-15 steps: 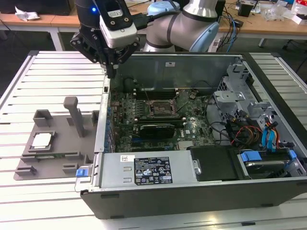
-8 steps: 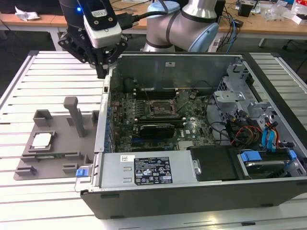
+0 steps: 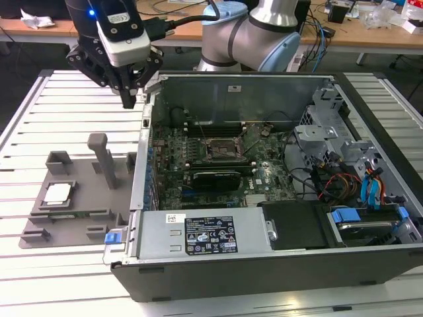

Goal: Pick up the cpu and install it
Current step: 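Reach for the cpu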

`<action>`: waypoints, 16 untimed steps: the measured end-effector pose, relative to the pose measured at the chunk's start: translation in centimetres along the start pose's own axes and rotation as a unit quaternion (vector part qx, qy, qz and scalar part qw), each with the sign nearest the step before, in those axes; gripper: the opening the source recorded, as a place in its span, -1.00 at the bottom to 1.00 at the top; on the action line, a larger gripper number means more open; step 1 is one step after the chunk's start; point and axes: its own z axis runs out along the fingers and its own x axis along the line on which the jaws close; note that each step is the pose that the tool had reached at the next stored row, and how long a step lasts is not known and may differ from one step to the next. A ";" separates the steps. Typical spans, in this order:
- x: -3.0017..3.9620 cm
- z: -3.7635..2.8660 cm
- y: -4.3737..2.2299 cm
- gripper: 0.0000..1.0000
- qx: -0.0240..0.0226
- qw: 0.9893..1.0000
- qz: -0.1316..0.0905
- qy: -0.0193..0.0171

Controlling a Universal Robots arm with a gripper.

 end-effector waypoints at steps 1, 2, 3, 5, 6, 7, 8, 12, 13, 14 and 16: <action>0.32 -0.01 -0.02 -0.79 0.000 1.000 0.000 0.000; 0.57 -0.01 -0.04 -0.79 0.000 1.000 0.000 0.000; 1.07 -0.03 -0.08 -0.79 0.000 1.000 0.000 0.000; 1.87 -0.05 -0.14 -0.79 0.000 1.000 0.000 0.000; 2.25 -0.06 -0.17 -0.79 0.000 1.000 0.000 0.000; 2.58 -0.07 -0.19 -0.79 0.000 1.000 0.000 0.000; 2.84 -0.07 -0.21 -0.79 0.000 1.000 0.000 0.000; 4.64 -0.13 -0.34 -0.79 0.000 1.000 0.000 0.000; 5.03 -0.13 -0.37 -0.79 0.000 1.000 0.000 0.000; 5.35 -0.13 -0.40 -0.79 0.000 1.000 0.000 0.000; 5.94 -0.15 -0.44 -0.79 0.000 1.000 0.000 0.000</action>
